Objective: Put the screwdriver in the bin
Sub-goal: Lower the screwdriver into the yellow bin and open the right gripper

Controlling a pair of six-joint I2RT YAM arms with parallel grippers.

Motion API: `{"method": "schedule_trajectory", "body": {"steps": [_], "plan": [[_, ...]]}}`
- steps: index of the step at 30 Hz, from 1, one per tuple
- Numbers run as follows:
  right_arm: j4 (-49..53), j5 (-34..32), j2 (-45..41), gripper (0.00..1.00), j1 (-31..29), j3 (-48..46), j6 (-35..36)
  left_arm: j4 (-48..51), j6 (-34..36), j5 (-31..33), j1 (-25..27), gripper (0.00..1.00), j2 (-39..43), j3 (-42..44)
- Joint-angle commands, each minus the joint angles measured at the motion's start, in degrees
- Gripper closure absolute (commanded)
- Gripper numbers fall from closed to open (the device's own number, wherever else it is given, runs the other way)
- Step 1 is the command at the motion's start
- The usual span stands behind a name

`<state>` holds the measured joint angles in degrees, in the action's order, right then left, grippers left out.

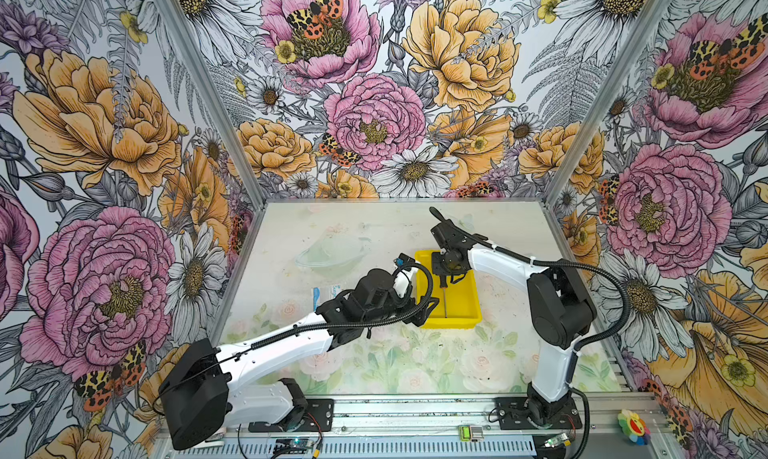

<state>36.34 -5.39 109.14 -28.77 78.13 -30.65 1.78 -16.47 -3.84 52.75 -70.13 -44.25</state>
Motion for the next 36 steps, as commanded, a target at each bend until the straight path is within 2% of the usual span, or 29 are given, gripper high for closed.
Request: {"method": "schedule_trajectory", "body": {"steps": [1, 12, 30, 36], "plan": [[-2.14, -0.05, 1.48, 0.97, 0.36, 0.02, -0.6, 0.46, 0.81, 1.8, 0.37, 0.01, 0.06, -1.12], [-3.18, 0.17, 5.36, 0.93, 0.43, 0.2, -1.25, 2.55, 0.78, 3.21, 0.95, 0.01, 1.7, -0.34], [-3.64, 0.78, 6.98, 0.72, 0.43, 0.01, -1.62, 4.27, 1.88, 4.01, 1.74, 0.01, 1.44, -0.45], [-3.56, -0.1, 5.61, 0.62, 0.23, -0.19, -1.35, 3.96, 1.95, 5.63, 2.01, 0.02, 2.64, -0.05]]}}
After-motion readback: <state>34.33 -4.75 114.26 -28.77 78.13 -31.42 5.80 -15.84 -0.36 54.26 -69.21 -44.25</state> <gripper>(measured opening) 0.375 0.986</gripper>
